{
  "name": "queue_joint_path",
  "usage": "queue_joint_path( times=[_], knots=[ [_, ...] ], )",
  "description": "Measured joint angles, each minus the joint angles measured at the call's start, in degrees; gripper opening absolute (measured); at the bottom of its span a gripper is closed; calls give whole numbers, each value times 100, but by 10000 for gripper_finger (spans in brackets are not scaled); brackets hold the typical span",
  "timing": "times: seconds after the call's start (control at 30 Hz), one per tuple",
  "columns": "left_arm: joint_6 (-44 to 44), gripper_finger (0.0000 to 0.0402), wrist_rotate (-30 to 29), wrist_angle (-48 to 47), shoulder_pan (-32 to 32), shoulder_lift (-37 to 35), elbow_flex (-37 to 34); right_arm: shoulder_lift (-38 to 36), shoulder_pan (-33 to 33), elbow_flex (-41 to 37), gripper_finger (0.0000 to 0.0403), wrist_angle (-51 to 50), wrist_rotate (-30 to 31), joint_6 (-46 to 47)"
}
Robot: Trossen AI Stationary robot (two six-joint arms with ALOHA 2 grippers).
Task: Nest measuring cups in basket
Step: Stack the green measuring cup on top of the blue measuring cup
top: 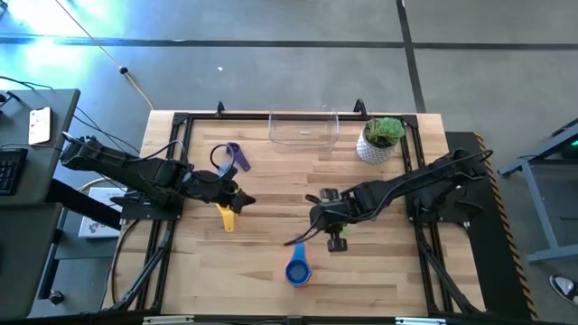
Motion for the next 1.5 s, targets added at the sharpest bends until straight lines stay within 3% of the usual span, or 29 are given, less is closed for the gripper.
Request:
queue_joint_path(
  times=[0.47,0.73,1.1,1.5],
  knots=[
    [-590,60,-325,-4,0,0,0,0,382,532,0,396,-51,-4827],
    [-729,60,-474,-15,0,0,0,0,788,532,0,824,-42,-6630],
    [-731,60,-505,-28,0,-2,0,594,1133,535,0,1366,100,-8125],
    [-727,60,-773,-67,0,-2,0,1192,1296,535,0,1457,54,-8122]
  ],
)
